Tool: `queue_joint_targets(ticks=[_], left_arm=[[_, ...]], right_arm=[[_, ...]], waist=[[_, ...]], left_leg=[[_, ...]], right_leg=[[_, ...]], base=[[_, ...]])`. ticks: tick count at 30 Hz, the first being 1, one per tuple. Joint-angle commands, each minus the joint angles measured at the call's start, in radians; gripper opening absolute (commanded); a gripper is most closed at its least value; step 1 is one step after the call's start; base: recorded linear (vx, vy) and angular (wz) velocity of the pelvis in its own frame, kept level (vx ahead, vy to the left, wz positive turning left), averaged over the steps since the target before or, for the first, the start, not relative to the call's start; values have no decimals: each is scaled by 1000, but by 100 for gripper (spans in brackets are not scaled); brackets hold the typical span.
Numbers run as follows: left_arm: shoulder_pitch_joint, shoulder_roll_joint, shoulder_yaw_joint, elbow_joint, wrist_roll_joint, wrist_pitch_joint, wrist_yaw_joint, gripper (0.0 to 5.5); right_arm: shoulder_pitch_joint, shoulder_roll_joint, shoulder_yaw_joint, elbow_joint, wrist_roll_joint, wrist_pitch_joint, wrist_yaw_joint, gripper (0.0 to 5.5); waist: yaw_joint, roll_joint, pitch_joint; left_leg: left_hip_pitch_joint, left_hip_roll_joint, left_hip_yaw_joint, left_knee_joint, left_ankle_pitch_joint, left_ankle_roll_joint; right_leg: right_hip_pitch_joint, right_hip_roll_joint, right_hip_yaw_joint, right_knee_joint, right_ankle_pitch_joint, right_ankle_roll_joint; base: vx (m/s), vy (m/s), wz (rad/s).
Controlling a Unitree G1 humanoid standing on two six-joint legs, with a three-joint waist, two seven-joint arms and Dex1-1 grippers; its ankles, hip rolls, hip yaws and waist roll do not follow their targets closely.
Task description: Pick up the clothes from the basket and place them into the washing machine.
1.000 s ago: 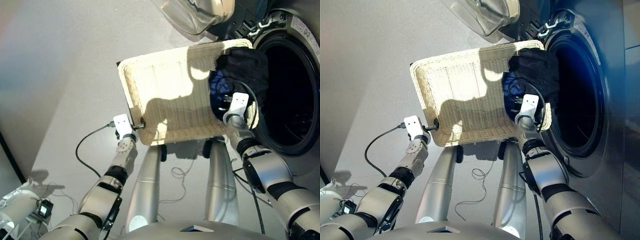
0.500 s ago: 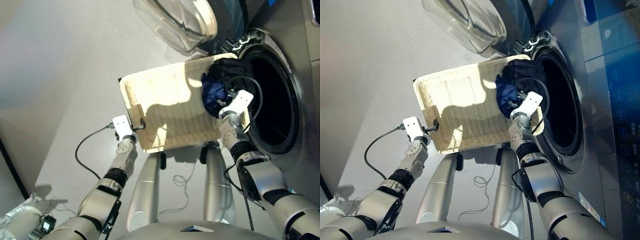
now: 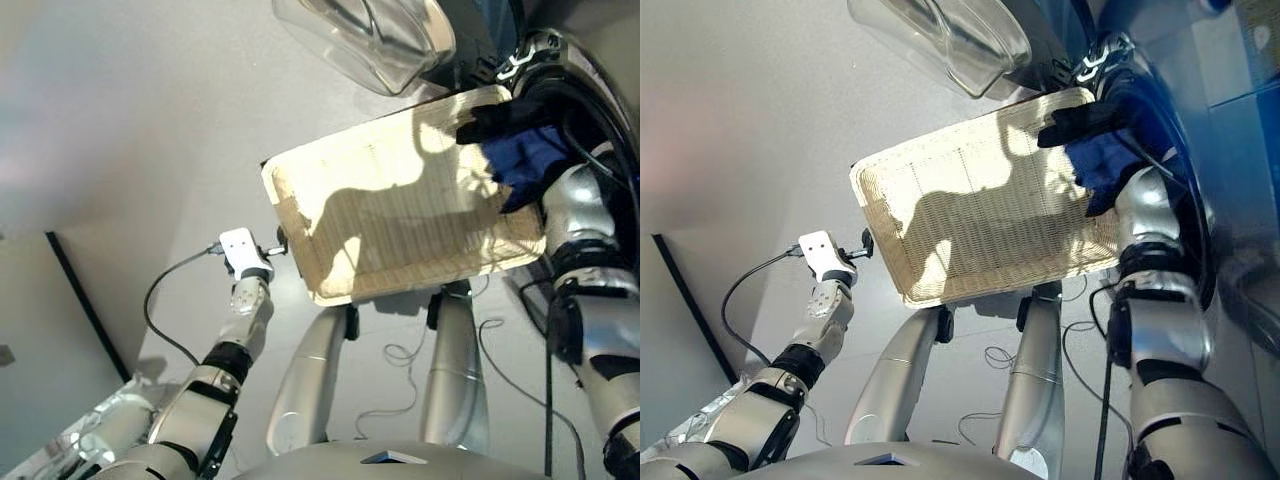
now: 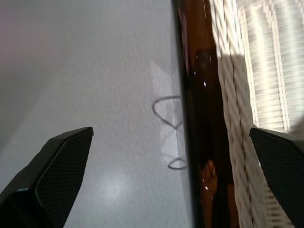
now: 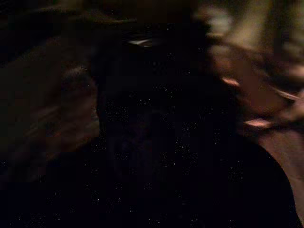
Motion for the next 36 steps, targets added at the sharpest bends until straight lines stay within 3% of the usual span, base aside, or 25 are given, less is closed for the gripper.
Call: queue_joint_targets(ticks=[1, 5, 6, 7, 9, 14, 18, 24, 30, 33, 36], left_arm=[[41, 21, 1, -10, -36, -17, 8, 550], [63, 26, -4, -18, -50, -1, 22, 550], [63, 21, 1, -21, -53, 6, 24, 550], [57, 19, 9, -19, -56, 10, 21, 550], [37, 15, 13, -29, -67, 3, 26, 550], [33, 45, 20, -79, -87, -18, 12, 550], [17, 37, 27, -64, -86, -22, 15, 550], [-5, 19, 27, -30, -82, -35, 30, 550], [7, 36, 34, -64, -83, -49, 43, 550], [25, 53, 43, -66, -81, -49, 43, 550], [37, 73, 40, -44, -93, -36, 38, 550]], right_arm=[[-46, -265, -27, -15, 91, -87, -120, 0], [3, -291, -59, 57, 188, -113, -123, 13], [41, -239, -50, 24, 220, -129, -61, 418], [74, -184, -39, 0, 242, -129, 1, 550], [124, -49, 4, -69, 277, -150, 119, 550], [112, 165, 136, -29, 345, -158, 315, 550], [92, 281, 174, -23, 388, -169, 407, 550], [67, 376, 172, 9, 394, -178, 398, 550], [13, 323, 83, 5, 352, -208, 277, 550], [-42, 229, 51, 16, 341, -204, 237, 550], [-148, 112, 41, 85, 463, -201, 249, 550]], waist=[[-43, 65, -29], [-52, 57, -46], [-59, 52, -43], [-62, 47, -42], [-64, 38, -40], [-60, 21, -35], [-59, 9, -38], [-56, -3, -43], [-41, 9, -45], [-26, 22, -43], [-15, 25, -47]], left_leg=[[-61, 66, -69, 188, -118, -37], [-102, 68, -78, 235, -140, -39], [-112, 73, -78, 252, -143, -38], [-116, 76, -78, 259, -146, -38], [-101, 80, -86, 263, -174, -41], [-105, 82, -88, 277, -180, -42], [-122, 80, -93, 297, -187, -39], [-145, 79, -100, 307, -189, -36], [-201, 63, -108, 325, -190, -30], [-235, 60, -107, 335, -188, -29], [-270, 61, -101, 359, -191, -28]], right_leg=[[-3, 1, -13, 105, -96, 46], [-35, 8, -14, 160, -121, 38], [-38, 10, -18, 170, -123, 31], [-39, 13, -18, 175, -123, 29], [-26, 22, -15, 184, -149, 32], [-18, 26, -27, 182, -154, 23], [-25, 24, -36, 199, -161, 18], [-38, 24, -43, 217, -171, 14], [-100, 19, -38, 260, -185, 14], [-143, 15, -32, 281, -187, 16], [-192, 15, -20, 313, -188, 21]], base=[[7, -33, 178], [0, 0, 0], [0, 0, 0], [0, 0, 0], [112, -40, -100], [25, -11, -69], [0, 0, 0], [0, 0, 0], [0, 0, 0], [0, 0, 0], [0, 0, 0]])
